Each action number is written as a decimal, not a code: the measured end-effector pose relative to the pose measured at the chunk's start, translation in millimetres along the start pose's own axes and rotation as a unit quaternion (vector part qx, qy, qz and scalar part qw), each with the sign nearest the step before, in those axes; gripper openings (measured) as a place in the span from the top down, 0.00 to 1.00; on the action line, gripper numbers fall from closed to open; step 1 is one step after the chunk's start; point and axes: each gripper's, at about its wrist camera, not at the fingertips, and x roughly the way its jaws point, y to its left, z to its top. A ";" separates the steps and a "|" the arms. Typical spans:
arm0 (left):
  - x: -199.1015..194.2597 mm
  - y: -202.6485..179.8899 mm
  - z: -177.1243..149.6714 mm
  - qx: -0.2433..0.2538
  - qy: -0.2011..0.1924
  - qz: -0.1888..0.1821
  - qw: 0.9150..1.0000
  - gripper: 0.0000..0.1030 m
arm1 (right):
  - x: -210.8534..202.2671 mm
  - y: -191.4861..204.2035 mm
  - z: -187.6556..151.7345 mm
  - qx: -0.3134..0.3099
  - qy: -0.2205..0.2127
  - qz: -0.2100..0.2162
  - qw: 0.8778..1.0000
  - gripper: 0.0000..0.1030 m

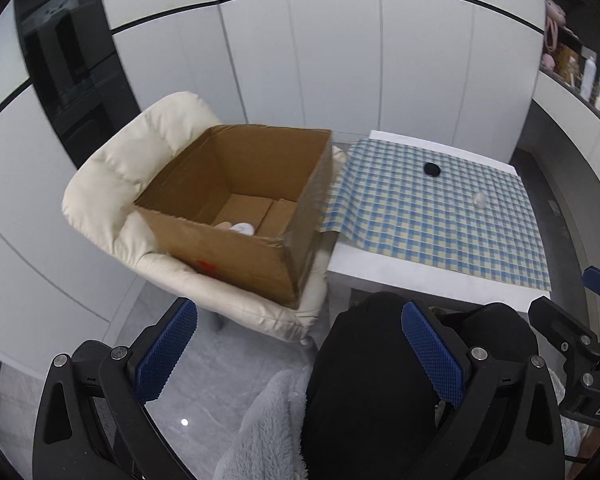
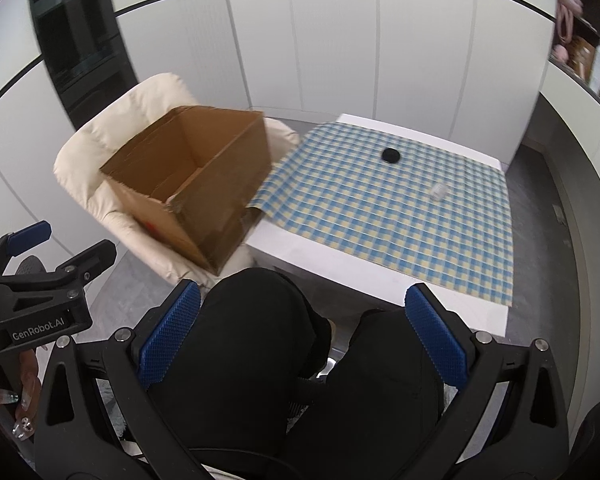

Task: Organize objects
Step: 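Move both open tools back toward the black round item on the table, then grasp the black round puff with the left tool while the right tool grasps the clear case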

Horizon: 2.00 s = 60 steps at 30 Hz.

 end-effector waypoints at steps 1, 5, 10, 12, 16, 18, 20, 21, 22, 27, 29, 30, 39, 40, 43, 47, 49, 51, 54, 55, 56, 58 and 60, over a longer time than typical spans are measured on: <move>0.4 -3.7 0.8 0.004 0.000 -0.003 1.000 0.01 | -0.8 -4.0 -0.9 0.005 0.000 -0.004 1.000 0.00; 2.5 -17.5 3.6 0.019 -0.001 -0.014 1.000 0.01 | -2.7 -18.3 -4.8 0.022 0.003 -0.017 1.000 0.00; 4.7 -33.2 5.4 0.037 -0.002 -0.028 0.999 0.01 | -4.1 -36.1 -9.4 0.043 0.008 -0.030 0.999 0.00; 6.2 -39.5 6.2 0.045 -0.001 -0.033 0.998 0.01 | -5.9 -42.9 -12.2 0.051 0.008 -0.035 0.998 0.00; 9.6 -51.1 7.7 0.057 0.001 -0.041 0.998 0.01 | -7.1 -55.7 -15.4 0.066 0.010 -0.045 0.997 0.00; 11.2 -57.9 9.3 0.065 0.001 -0.045 0.997 0.01 | -7.0 -62.9 -16.6 0.075 0.012 -0.051 0.996 0.00; 12.9 -63.3 12.1 0.070 0.002 -0.046 0.996 0.01 | -5.8 -69.7 -17.3 0.083 0.015 -0.054 0.995 0.00; 14.7 -65.9 14.3 0.073 0.003 -0.047 0.996 0.01 | -4.9 -74.5 -17.3 0.087 0.016 -0.056 0.994 0.00; 16.6 -68.3 16.7 0.076 0.003 -0.048 0.996 0.01 | -4.0 -77.7 -17.4 0.090 0.017 -0.058 0.994 0.00; 31.7 -77.5 28.0 0.072 0.008 -0.052 0.996 0.01 | 4.6 -97.5 -16.9 0.107 0.019 -0.069 0.992 0.00; 39.6 -84.0 33.2 0.073 0.013 -0.057 0.996 0.01 | 10.0 -104.3 -14.2 0.111 0.020 -0.070 0.991 0.00; 42.6 -87.2 35.4 0.074 0.014 -0.058 0.996 0.01 | 12.9 -108.0 -12.4 0.113 0.020 -0.071 0.991 0.00; 76.0 -121.1 63.2 0.083 0.013 -0.063 0.995 0.01 | 38.7 -140.6 4.9 0.107 -0.004 -0.064 0.992 0.00; 82.0 -125.9 67.8 0.083 0.014 -0.064 0.994 0.01 | 43.5 -145.7 6.9 0.107 -0.004 -0.065 0.992 0.00; 93.0 -137.8 76.7 0.092 0.011 -0.067 0.993 0.01 | 56.6 -160.7 12.3 0.113 -0.004 -0.063 0.992 0.00; 111.0 -152.5 87.8 0.101 0.009 -0.069 0.992 0.01 | 78.4 -184.0 22.1 0.120 0.001 -0.069 0.990 0.00; 123.8 -159.7 93.7 0.104 0.014 -0.071 0.992 0.01 | 91.7 -196.8 27.2 0.127 0.006 -0.074 0.989 0.00; 139.3 -166.5 99.8 0.107 0.020 -0.070 0.992 0.01 | 104.9 -208.9 32.4 0.132 0.013 -0.078 0.988 0.00; 163.5 -174.7 107.2 0.104 0.034 -0.072 0.991 0.01 | 125.1 -225.2 41.2 0.138 0.018 -0.083 0.987 0.00; 170.4 -177.0 109.0 0.103 0.039 -0.073 0.991 0.01 | 132.0 -230.2 44.0 0.140 0.018 -0.084 0.986 0.00; 178.7 -180.7 111.2 0.102 0.044 -0.074 0.991 0.01 | 137.9 -234.8 46.6 0.140 0.018 -0.083 0.986 0.00; 196.4 -186.7 117.8 0.101 0.052 -0.075 0.991 0.01 | 154.2 -244.3 53.9 0.133 0.017 -0.085 0.987 0.00; 210.3 -192.5 122.8 0.099 0.054 -0.073 0.991 0.01 | 167.5 -251.7 59.5 0.119 0.010 -0.087 0.989 0.00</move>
